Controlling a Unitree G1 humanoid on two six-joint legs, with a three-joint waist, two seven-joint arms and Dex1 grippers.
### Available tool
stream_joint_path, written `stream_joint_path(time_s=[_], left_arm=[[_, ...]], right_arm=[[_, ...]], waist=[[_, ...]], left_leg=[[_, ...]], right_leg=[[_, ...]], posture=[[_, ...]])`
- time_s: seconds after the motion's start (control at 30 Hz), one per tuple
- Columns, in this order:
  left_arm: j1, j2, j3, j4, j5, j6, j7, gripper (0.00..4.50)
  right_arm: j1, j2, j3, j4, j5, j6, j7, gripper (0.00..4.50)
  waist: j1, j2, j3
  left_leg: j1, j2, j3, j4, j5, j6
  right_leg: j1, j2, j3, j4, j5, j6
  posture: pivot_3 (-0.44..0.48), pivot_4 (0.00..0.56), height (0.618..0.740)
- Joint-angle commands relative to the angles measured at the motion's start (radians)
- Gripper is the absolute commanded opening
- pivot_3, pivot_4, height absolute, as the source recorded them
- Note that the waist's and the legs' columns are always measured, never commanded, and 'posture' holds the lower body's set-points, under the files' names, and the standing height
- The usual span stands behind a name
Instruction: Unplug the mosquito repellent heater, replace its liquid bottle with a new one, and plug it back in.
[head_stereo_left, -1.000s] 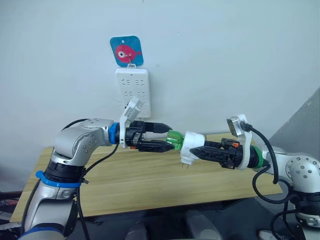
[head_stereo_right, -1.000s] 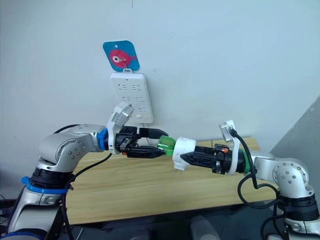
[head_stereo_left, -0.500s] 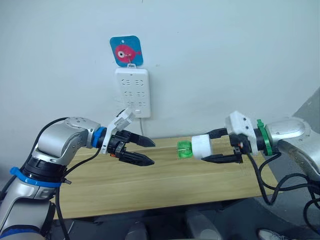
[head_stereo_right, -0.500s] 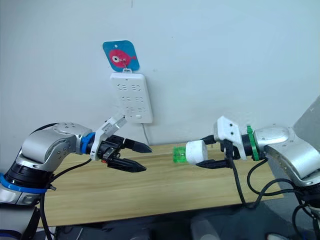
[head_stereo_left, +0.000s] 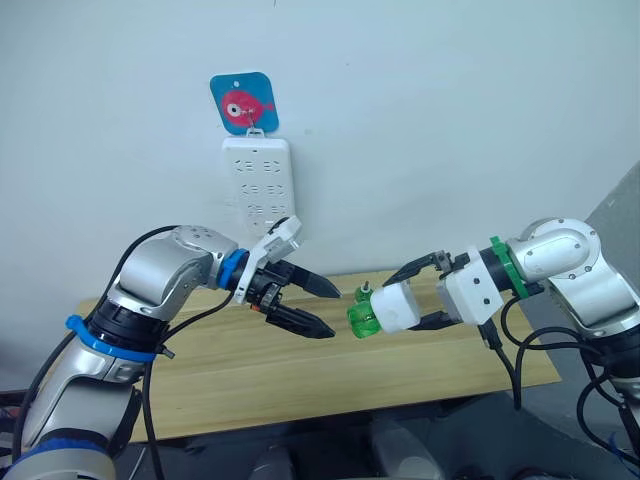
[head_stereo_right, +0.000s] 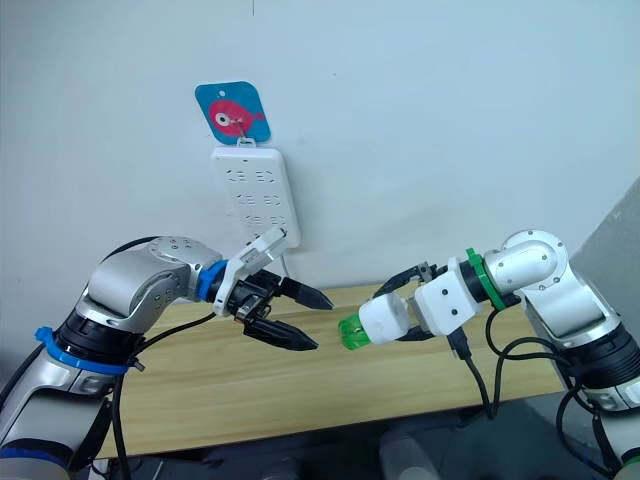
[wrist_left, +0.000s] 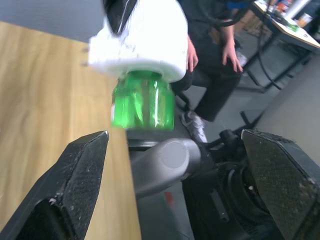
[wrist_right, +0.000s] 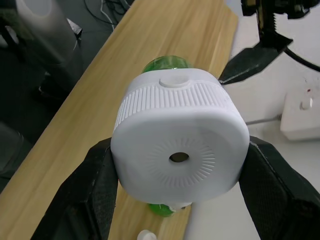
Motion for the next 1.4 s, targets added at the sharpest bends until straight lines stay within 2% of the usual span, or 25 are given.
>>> stream_joint_path(time_s=[0.03, 0.37, 0.67, 0.77, 0.93, 1.13, 1.23, 1.27, 1.3, 1.4], left_arm=[[-0.028, -0.016, -0.022, 0.012, 0.033, -0.034, -0.016, 4.47], [-0.036, -0.095, -0.080, 0.042, 0.093, -0.060, -0.001, 4.47], [-0.037, -0.117, -0.094, 0.042, 0.087, -0.026, -0.022, 4.47], [-0.038, -0.119, -0.095, 0.044, 0.086, -0.017, -0.030, 3.86], [-0.035, -0.131, -0.084, 0.045, 0.083, -0.008, -0.028, 2.31], [-0.029, -0.137, -0.075, 0.042, 0.082, -0.009, -0.025, 2.26], [-0.020, -0.141, -0.063, 0.046, 0.080, -0.015, -0.013, 2.26], [-0.015, -0.144, -0.057, 0.048, 0.082, -0.024, -0.007, 2.26], [-0.010, -0.147, -0.052, 0.048, 0.084, -0.033, -0.001, 2.26], [0.009, -0.163, -0.031, 0.044, 0.079, -0.052, 0.026, 2.26]], right_arm=[[-0.029, 0.014, -0.005, -0.018, -0.002, -0.045, 0.019, 3.02], [-0.062, 0.066, 0.020, -0.084, -0.018, -0.012, 0.010, 3.02], [-0.092, 0.077, 0.004, -0.122, 0.003, 0.044, 0.017, 3.02], [-0.104, 0.075, -0.001, -0.136, 0.015, 0.063, 0.021, 3.02], [-0.197, 0.125, 0.017, -0.101, 0.020, 0.118, 0.031, 3.02], [-0.207, 0.128, 0.013, -0.135, 0.036, 0.158, 0.051, 3.02], [-0.190, 0.111, 0.003, -0.148, 0.038, 0.168, 0.059, 4.03], [-0.183, 0.101, -0.001, -0.134, 0.014, 0.119, 0.060, 4.34], [-0.176, 0.089, -0.003, -0.121, -0.007, 0.079, 0.063, 4.50], [-0.139, 0.037, -0.027, -0.082, -0.020, -0.003, 0.078, 4.50]], waist=[[-0.004, 0.000, 0.000], [-0.016, 0.000, 0.000], [-0.016, 0.000, 0.000], [-0.017, 0.000, 0.000], [-0.019, 0.000, 0.000], [-0.019, 0.000, 0.000], [-0.020, 0.000, 0.000], [-0.020, 0.000, 0.000], [-0.020, 0.000, 0.000], [-0.018, 0.000, 0.000]], left_leg=[[0.000, 0.000, 0.000, 0.000, 0.000, 0.000], [0.000, 0.000, -0.001, 0.000, 0.000, 0.000], [0.000, 0.000, -0.001, 0.001, 0.000, 0.000], [0.001, 0.000, -0.001, 0.001, 0.000, 0.000], [0.001, 0.000, -0.001, 0.001, 0.000, 0.000], [0.001, -0.001, -0.002, 0.001, 0.000, 0.000], [0.001, 0.000, -0.002, 0.001, 0.000, 0.000], [0.001, 0.000, -0.002, 0.001, 0.000, 0.000], [0.001, 0.000, -0.002, 0.001, 0.000, 0.000], [0.001, -0.001, -0.002, 0.001, 0.000, 0.000]], right_leg=[[0.000, 0.000, 0.000, 0.000, 0.000, 0.000], [0.000, 0.000, -0.001, 0.001, 0.002, -0.003], [0.000, 0.000, -0.001, 0.001, 0.002, -0.004], [0.000, 0.000, -0.001, 0.001, 0.002, -0.004], [0.000, 0.000, -0.001, 0.002, 0.002, -0.004], [0.001, -0.001, -0.001, 0.002, 0.002, -0.004], [0.001, -0.001, -0.001, 0.002, 0.002, -0.004], [0.000, -0.001, -0.001, 0.003, 0.002, -0.004], [0.000, -0.001, -0.001, 0.003, 0.002, -0.004], [0.001, -0.001, -0.001, 0.003, 0.002, -0.004]], posture=[[-0.255, 0.050, 0.733], [-0.261, 0.052, 0.733], [-0.264, 0.055, 0.733], [-0.264, 0.055, 0.733], [-0.268, 0.053, 0.733], [-0.268, 0.052, 0.733], [-0.271, 0.052, 0.733], [-0.272, 0.052, 0.733], [-0.274, 0.053, 0.733], [-0.279, 0.055, 0.733]])
